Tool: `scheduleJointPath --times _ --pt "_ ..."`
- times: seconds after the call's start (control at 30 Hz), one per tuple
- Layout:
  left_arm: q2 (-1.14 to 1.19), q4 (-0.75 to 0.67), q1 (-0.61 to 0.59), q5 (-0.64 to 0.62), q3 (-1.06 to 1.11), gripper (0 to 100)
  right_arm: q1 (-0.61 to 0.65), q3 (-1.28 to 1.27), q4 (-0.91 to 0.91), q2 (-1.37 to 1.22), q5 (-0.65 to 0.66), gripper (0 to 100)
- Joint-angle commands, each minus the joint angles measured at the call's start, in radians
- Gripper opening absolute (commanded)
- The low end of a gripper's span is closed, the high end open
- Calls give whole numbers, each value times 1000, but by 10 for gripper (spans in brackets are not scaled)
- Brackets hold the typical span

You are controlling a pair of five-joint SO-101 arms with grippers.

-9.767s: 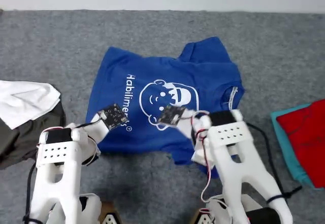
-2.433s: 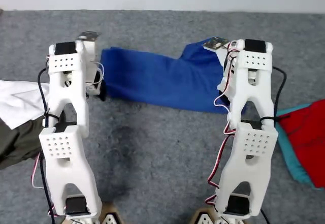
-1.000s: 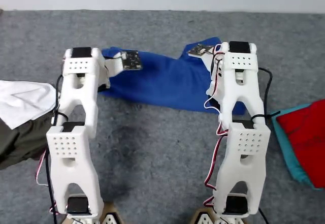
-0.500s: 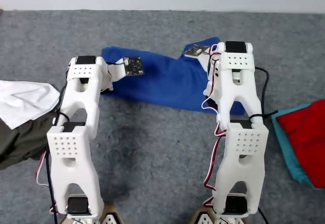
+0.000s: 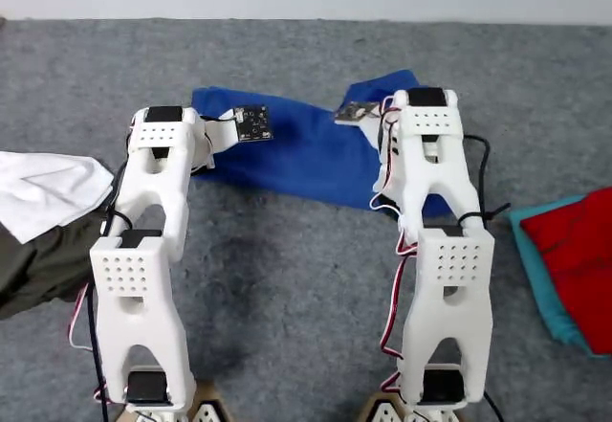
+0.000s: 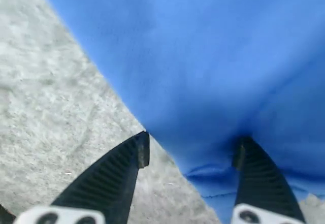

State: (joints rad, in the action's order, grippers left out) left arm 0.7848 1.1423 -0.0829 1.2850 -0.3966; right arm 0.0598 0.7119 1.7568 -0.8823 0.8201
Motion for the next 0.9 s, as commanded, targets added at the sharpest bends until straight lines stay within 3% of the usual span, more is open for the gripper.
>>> scheduleJointPath --times 0.0,0.1,0.23,0.3,0.43,0.67,0.87 --pt "-12 -21 -9 -12 -5 13 8 75 38 -33 9 270" --pt "-12 -21 -12 -12 -5 13 7 110 38 -77 9 243" --pt "-12 -21 -11 -12 -5 13 5 157 38 -105 6 0" --pt "-12 -21 -9 -12 -5 13 2 198 38 -113 5 43" --pt "-14 -18 -8 -12 -5 13 2 247 39 -110 5 14" --pt "-9 230 -11 -12 -134 12 -16 249 44 -102 5 9" --pt "-3 253 -55 -12 -203 12 -59 138 45 -54 31 9"
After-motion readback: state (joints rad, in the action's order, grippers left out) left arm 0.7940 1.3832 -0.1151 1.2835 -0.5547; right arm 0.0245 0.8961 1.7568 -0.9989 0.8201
